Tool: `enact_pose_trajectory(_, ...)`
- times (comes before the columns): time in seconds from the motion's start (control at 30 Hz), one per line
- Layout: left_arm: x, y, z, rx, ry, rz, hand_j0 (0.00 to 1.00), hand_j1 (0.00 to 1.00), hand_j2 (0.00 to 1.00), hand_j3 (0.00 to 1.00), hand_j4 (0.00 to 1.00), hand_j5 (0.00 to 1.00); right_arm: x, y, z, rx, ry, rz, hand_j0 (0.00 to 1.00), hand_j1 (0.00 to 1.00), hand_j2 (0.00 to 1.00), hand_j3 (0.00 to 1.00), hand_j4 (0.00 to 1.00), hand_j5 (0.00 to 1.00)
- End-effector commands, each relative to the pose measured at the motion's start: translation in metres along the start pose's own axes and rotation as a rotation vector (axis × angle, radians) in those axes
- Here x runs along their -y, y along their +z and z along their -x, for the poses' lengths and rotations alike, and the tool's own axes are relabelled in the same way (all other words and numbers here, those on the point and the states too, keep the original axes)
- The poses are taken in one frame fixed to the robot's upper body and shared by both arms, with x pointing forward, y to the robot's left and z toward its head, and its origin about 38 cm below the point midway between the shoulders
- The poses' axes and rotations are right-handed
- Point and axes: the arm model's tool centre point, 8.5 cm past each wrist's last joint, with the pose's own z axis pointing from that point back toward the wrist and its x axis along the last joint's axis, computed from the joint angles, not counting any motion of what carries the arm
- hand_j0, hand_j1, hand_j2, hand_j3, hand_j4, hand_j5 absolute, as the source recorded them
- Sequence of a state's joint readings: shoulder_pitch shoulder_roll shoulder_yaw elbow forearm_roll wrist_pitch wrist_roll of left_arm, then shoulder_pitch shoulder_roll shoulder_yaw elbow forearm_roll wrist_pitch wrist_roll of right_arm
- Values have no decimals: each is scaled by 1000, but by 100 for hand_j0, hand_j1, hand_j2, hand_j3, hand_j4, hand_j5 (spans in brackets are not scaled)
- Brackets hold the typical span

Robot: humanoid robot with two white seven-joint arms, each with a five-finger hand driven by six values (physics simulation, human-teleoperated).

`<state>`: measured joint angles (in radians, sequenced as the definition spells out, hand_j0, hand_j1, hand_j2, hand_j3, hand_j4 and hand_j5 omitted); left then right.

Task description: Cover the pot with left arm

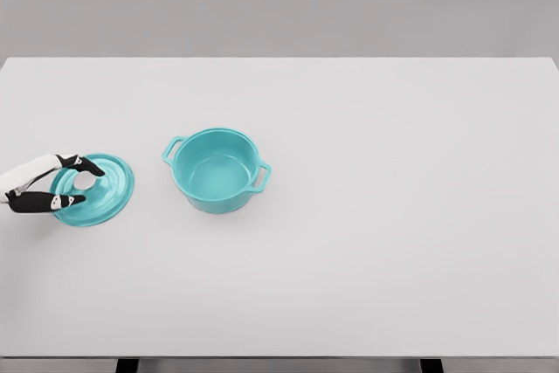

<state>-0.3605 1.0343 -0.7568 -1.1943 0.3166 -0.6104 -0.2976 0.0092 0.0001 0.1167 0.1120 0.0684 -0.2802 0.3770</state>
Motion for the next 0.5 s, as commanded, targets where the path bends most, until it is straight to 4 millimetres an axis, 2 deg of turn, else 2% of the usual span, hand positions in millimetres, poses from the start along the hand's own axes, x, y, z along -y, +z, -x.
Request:
enact_pose_trajectory(0.0,0,0,0,-2,-3,4,56,56,56,56,56,56,0,0,0,0,1,0,100,100,100,100,100,100)
enact_pose_trajectory(0.3,2,-2,-3,9,-5,18,52,52,52,52,52,52,0,0,0,0,1,0,100,100,100,100,100,100)
enact_pose_trajectory(0.47,3,-6,-12,39,-8,25,51,51,51,51,51,51,0,0,0,0,1,0,100,100,100,100,100,100)
